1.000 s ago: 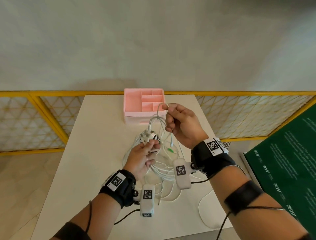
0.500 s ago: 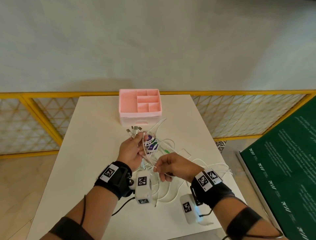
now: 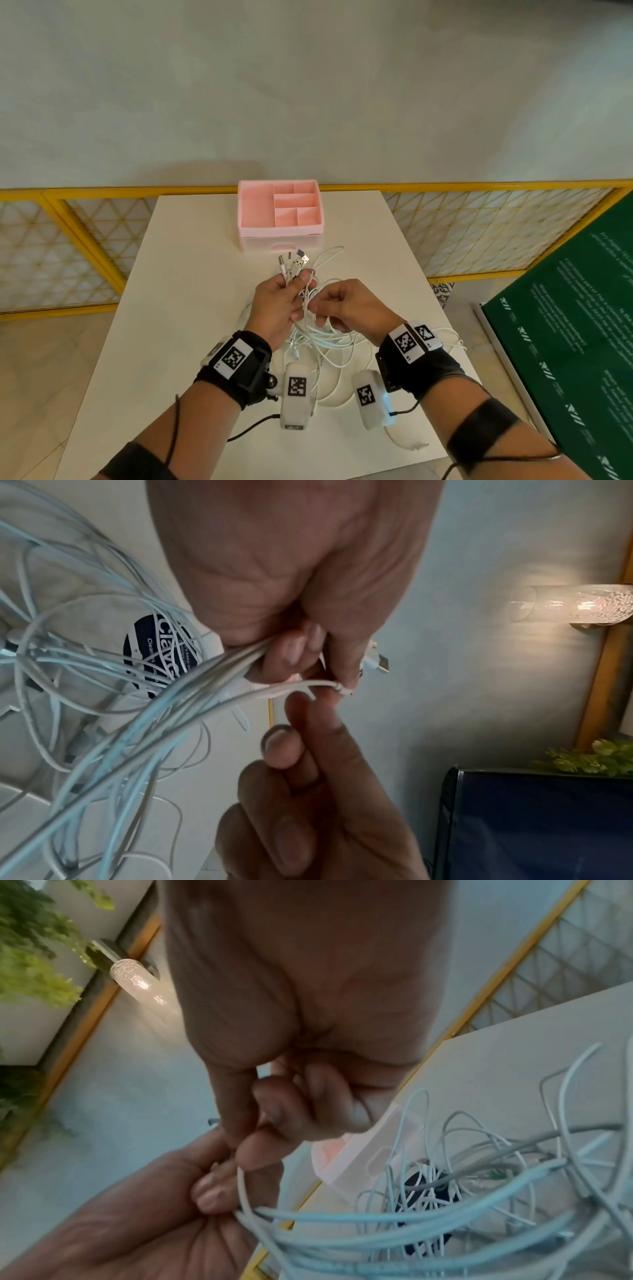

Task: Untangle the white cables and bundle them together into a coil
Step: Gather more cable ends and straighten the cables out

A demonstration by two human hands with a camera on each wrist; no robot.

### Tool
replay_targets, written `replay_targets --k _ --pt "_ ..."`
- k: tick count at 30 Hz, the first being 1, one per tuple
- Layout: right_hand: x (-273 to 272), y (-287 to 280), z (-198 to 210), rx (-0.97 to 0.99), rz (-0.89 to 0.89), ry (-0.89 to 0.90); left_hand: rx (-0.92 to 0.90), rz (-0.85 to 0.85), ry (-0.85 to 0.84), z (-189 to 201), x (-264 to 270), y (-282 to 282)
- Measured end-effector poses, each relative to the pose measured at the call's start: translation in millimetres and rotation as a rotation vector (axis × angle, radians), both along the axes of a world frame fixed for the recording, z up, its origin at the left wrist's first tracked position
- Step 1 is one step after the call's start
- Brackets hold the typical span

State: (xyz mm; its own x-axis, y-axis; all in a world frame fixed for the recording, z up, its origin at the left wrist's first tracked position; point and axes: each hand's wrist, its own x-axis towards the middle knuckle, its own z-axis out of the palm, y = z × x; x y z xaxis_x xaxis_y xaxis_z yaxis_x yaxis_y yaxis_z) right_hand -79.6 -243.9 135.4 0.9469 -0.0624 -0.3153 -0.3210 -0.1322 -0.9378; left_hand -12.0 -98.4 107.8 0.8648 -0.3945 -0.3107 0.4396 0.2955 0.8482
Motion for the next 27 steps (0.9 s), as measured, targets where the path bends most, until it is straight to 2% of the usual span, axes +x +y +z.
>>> replay_targets --k 3,7,10,12,14,21,22,24,26,27 --pt "-2 -1 2 0.018 0.027 0.008 0.016 0.011 -0.009 -3 1 1" --pt "-6 3 -3 -0.052 0.100 0.013 0.048 0.001 -0.026 0 -5 -6" --pt "-11 -3 -2 -0.006 0.049 0.030 0.042 0.005 -0.017 1 -3 -8" --pt "-15 -21 4 0.009 -0.080 -0.006 0.044 0.027 -0.001 0 1 -4" --pt "-18 -53 12 0.026 -0.283 -0.094 0.014 0.060 0.026 -1 6 3" --pt "-63 -214 53 0.416 -1.288 -0.352 -0.048 0.234 0.131 -5 17 23" --pt "-73 -238 51 0.455 -1.347 -0.370 -0.057 0.258 0.137 -5 18 25" --pt "-91 -264 47 0.243 -1.363 -0.276 -0.092 0.290 0.162 -5 22 29" --pt "-108 -275 32 0.027 -1.379 -0.082 -0.130 0.290 0.204 -5 26 30" --pt "-113 -277 22 0.009 -1.397 -0.016 -0.150 0.274 0.223 -5 26 30"
